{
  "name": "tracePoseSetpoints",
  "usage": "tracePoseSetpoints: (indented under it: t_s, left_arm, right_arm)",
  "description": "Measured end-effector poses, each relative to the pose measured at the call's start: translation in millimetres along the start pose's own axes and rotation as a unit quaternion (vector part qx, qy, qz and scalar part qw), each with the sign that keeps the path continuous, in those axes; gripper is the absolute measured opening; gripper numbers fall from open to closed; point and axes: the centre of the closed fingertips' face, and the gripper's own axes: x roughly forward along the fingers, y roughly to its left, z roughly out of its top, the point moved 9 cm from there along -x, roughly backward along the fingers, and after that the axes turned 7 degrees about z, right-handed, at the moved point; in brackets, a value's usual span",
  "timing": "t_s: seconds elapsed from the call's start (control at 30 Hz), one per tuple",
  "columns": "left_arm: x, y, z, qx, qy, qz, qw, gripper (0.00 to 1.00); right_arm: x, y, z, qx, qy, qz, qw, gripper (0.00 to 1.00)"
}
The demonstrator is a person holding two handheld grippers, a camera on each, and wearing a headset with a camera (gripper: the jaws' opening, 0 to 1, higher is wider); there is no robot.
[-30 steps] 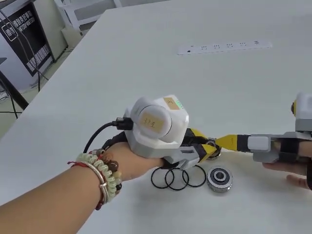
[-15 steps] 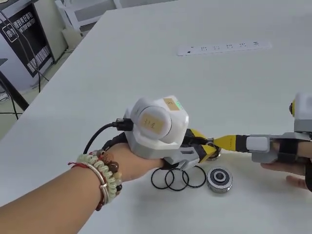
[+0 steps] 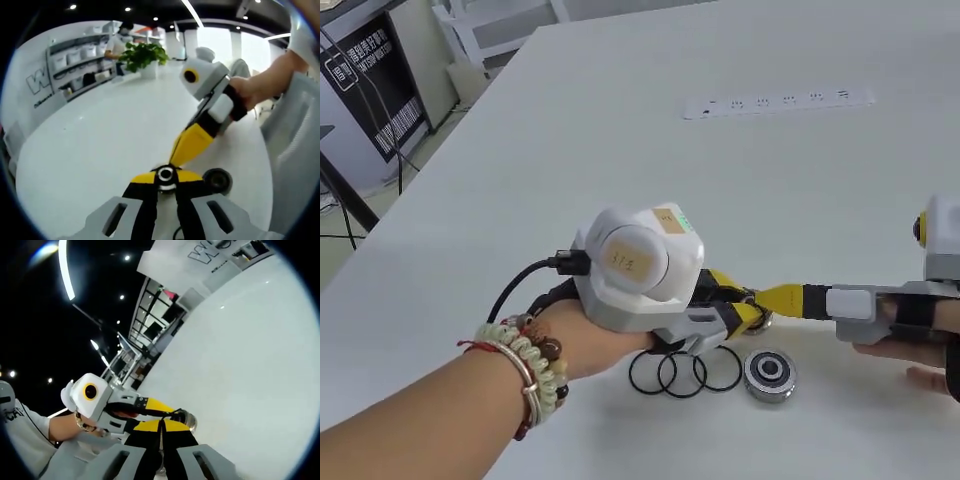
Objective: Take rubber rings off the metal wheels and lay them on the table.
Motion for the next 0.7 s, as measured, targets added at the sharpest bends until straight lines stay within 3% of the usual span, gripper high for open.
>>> tracePoseSetpoints:
  t_s: [0.4,0.47,0.7]
  left_arm:
    - [0.1,-1.5,1.8,-0.003,0.006,0.008,0.9999,0.14]
    - [-0.8,-2.8,2.5,0.008,0.008,0.01,0.9999,0.14]
    - [-4.4,-1.9,5.6,0.022,0.016,0.001,0.9996,0.14]
  right_arm:
    - [-3.3,-6.6,0.5,0.012,-0.006,-0.023,0.9996,0.0]
    - [-4.6,-9.0,-2.2,0.01,0.002,-0.037,0.9993,0.0]
    - [-1.2,-6.9,-5.7,-0.007,0.02,-0.04,0.999,0.0]
